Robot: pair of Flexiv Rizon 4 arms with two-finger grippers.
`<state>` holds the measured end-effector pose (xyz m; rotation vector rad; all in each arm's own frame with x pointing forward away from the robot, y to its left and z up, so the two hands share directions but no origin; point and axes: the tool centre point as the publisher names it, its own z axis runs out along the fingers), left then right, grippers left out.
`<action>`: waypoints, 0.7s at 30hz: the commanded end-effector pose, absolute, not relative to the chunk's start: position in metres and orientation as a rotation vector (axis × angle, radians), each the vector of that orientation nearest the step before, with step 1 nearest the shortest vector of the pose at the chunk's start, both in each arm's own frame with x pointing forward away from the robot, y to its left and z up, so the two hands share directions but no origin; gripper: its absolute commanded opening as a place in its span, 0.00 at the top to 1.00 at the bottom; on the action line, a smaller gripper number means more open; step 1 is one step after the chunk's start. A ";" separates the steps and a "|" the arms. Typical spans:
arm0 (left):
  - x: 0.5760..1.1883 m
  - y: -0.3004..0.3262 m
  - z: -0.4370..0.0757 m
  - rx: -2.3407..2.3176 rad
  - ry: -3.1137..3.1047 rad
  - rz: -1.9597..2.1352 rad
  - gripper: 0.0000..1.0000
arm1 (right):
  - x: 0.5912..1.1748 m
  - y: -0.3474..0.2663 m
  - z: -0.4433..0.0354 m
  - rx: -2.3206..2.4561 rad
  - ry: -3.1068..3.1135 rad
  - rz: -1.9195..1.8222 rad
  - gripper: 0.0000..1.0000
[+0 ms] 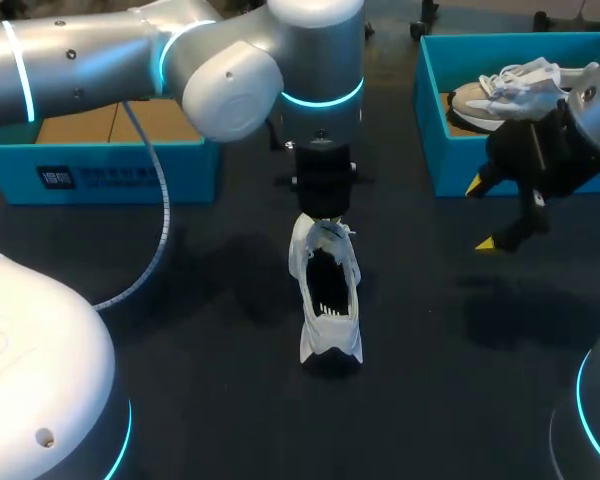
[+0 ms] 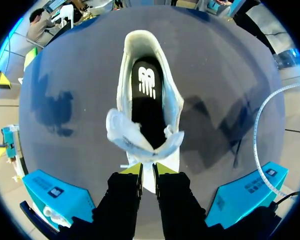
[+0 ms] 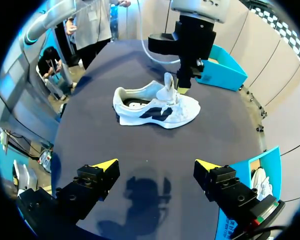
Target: Take the shoe out of the shoebox, open the shoe tongue, remove and reinsert the insole, then place the shoe into the shoebox
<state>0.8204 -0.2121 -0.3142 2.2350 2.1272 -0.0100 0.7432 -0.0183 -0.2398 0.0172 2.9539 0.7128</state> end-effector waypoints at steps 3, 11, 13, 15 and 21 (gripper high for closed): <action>0.809 -0.209 -0.312 2.278 2.115 -0.015 0.73 | 0.743 -0.018 -0.240 0.017 2.953 0.711 0.00; 0.797 -0.205 -0.314 2.300 2.120 -0.037 0.72 | 0.743 -0.018 -0.240 0.017 2.953 0.711 0.00; 0.796 -0.205 -0.315 2.298 2.123 -0.041 0.72 | 0.743 -0.018 -0.240 0.017 2.953 0.711 0.00; 0.792 -0.205 -0.316 2.283 2.130 -0.050 0.72 | 0.743 -0.018 -0.240 0.017 2.953 0.711 0.00; 0.779 -0.206 -0.321 2.265 2.125 -0.079 0.71 | 0.743 -0.018 -0.240 0.017 2.953 0.711 0.00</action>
